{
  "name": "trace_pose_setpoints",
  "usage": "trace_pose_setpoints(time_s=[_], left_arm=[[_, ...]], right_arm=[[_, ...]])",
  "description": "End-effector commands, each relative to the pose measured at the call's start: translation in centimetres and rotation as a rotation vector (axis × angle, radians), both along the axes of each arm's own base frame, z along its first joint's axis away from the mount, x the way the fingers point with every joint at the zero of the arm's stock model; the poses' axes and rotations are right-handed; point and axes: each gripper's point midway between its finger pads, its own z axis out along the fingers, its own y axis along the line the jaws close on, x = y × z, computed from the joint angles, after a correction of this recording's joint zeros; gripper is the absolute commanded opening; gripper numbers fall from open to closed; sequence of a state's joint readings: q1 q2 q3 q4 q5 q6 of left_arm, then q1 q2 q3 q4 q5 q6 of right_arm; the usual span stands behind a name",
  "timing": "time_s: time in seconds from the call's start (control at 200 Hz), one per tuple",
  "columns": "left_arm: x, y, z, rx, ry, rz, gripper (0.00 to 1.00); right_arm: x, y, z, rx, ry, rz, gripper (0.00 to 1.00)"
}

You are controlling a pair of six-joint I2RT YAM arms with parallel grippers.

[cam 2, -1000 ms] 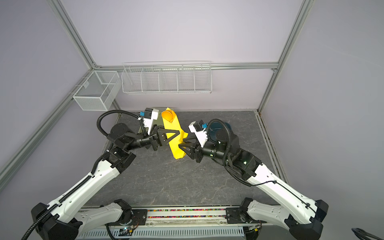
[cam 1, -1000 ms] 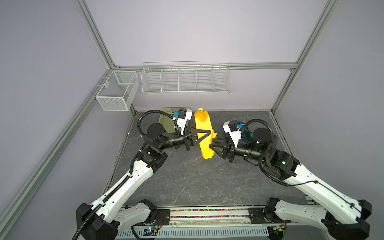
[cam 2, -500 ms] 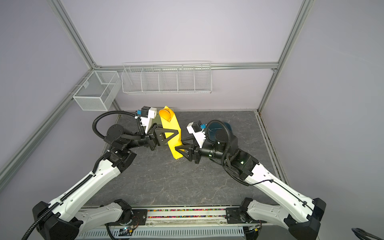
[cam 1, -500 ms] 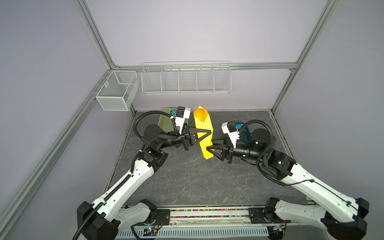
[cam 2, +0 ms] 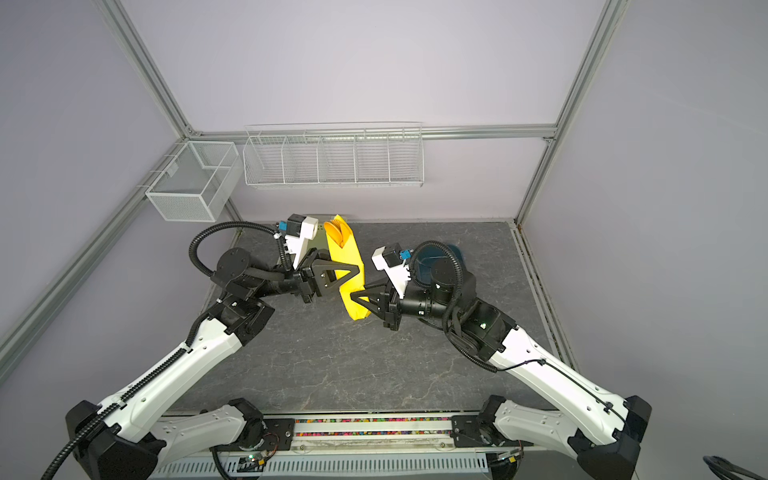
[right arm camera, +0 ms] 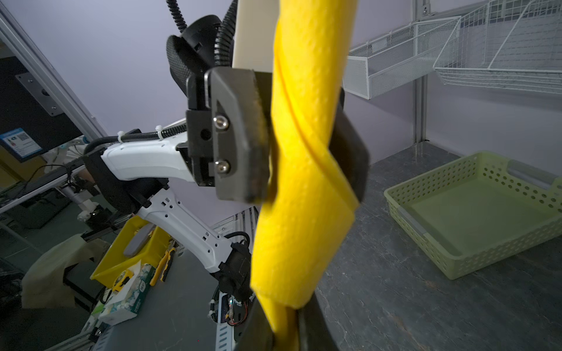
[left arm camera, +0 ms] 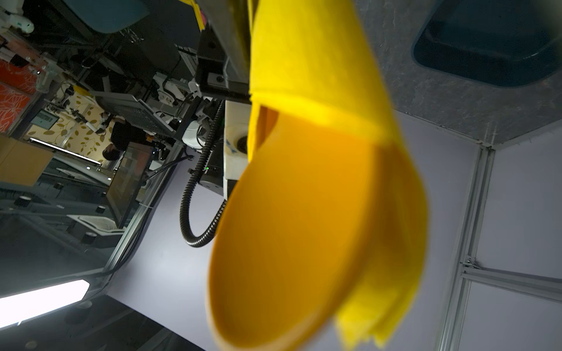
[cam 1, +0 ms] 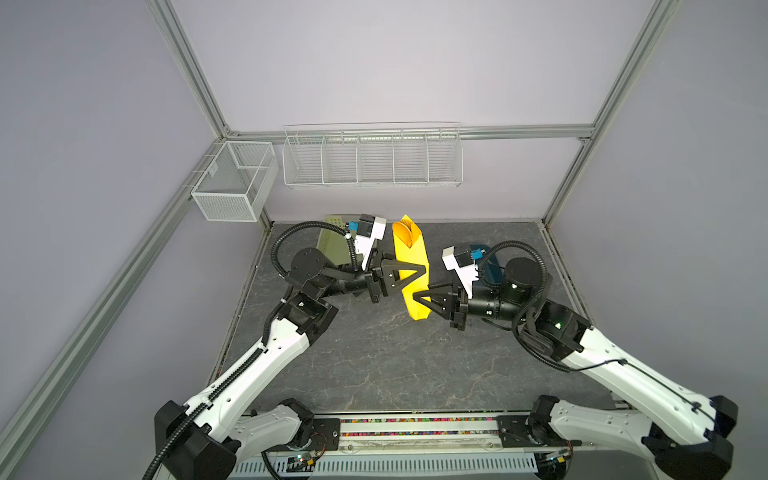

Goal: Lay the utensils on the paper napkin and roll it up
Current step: 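Lift the wrapped bundle upright with both grippers and hold it above the table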

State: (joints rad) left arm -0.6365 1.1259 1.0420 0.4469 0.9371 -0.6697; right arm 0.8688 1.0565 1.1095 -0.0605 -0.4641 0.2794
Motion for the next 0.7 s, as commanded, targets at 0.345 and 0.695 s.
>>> trace_pose_setpoints(time_s=[0.345, 0.695], left_arm=[[-2.1, -0.4, -1.3, 0.02, 0.025, -0.105, 0.68], [-3.0, -0.4, -0.3, -0.024, -0.02, -0.133, 0.32]], right_arm=[[-1.1, -0.7, 2.9, 0.096, -0.088, 0.02, 0.06], [-0.9, -0.6, 2.0, 0.08, -0.054, 0.011, 0.06]])
